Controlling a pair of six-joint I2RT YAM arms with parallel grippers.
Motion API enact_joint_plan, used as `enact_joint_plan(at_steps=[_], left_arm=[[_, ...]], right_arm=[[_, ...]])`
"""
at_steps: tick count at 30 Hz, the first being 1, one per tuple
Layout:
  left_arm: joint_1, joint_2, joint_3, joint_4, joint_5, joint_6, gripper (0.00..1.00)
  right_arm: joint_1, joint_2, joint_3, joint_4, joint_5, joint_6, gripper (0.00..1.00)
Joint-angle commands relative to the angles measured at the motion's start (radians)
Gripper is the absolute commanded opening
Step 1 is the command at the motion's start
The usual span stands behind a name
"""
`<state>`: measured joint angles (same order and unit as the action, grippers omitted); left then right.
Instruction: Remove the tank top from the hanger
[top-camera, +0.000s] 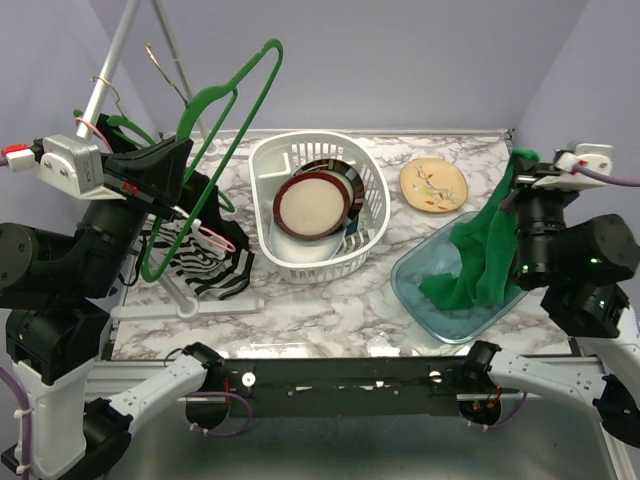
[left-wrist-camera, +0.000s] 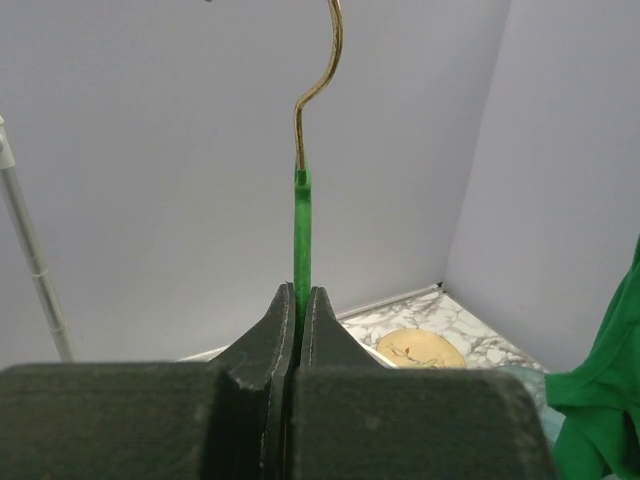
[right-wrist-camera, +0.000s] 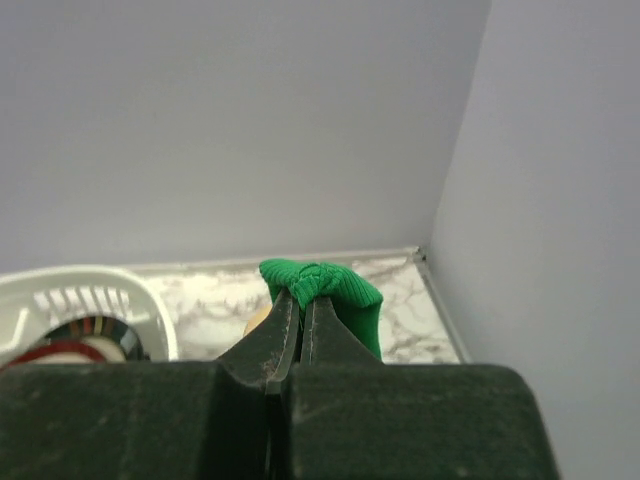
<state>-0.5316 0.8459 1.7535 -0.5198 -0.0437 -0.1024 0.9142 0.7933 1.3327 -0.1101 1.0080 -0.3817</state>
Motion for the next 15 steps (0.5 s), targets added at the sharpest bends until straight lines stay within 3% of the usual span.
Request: enact_joint_plan(at_steps=[1, 8, 15], left_arm=[[0.002, 0.001, -0.011, 0.030, 0.021, -0.002, 0.00], [0.002, 0.016, -0.006, 0.024, 0.019, 0.006, 0.00], [0.002, 0.022, -0.008, 0.026, 0.027, 0.001, 0.00]], right_arm=[[-0.044, 0.050, -0.041, -0.239, -0.041, 0.231, 0.01], [-0.198, 0.089, -0.064, -0.480, -0.132, 0.536, 0.01], [-0.247, 0.047, -0.141, -0.868, -0.054, 1.064, 0.01]])
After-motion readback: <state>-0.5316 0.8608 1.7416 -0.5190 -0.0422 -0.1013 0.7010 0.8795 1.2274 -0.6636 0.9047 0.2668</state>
